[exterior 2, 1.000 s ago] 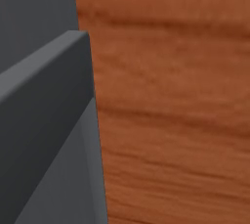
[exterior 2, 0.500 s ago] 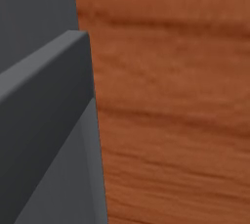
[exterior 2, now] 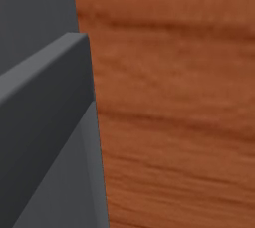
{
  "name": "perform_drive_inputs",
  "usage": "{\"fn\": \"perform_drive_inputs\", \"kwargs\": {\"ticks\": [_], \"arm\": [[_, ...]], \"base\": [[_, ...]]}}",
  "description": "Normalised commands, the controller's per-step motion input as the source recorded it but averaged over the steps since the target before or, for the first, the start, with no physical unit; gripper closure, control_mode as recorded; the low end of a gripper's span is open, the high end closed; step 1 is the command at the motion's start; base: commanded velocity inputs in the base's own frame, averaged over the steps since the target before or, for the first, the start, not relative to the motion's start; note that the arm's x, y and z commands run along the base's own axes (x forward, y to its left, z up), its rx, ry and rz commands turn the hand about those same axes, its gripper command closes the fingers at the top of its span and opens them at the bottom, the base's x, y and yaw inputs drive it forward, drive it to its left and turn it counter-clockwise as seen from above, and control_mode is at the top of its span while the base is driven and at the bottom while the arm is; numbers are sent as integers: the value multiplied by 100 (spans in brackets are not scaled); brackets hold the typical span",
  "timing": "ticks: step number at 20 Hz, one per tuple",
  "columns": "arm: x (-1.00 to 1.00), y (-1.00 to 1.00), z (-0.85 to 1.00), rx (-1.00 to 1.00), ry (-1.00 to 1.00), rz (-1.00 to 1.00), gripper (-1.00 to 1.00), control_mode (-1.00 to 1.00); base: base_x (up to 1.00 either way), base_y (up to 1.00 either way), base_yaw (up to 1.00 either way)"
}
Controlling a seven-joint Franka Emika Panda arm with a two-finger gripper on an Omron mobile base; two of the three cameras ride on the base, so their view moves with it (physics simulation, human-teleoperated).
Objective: Remove the peach from the bowl and place it on the small plate. Then place the bowl with only the steak in the microwave, close the door, and press the start button to microwave the steak.
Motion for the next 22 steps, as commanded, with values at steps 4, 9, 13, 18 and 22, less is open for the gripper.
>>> {"fn": "perform_drive_inputs", "kwargs": {"ticks": [4, 9, 13, 18, 22], "arm": [[1, -4, -1, 2, -2, 0, -100, -100], [-25, -23, 9, 8, -3, 3, -100, -100], [-51, -25, 48, 8, -3, 4, -100, -100], [-87, -51, 52, 4, -19, 3, -100, -100], [-97, -74, 9, 0, -25, 0, -100, -100]], "base": [[0, 0, 0], [0, 0, 0], [0, 0, 0], [0, 0, 0], [0, 0, 0]]}}
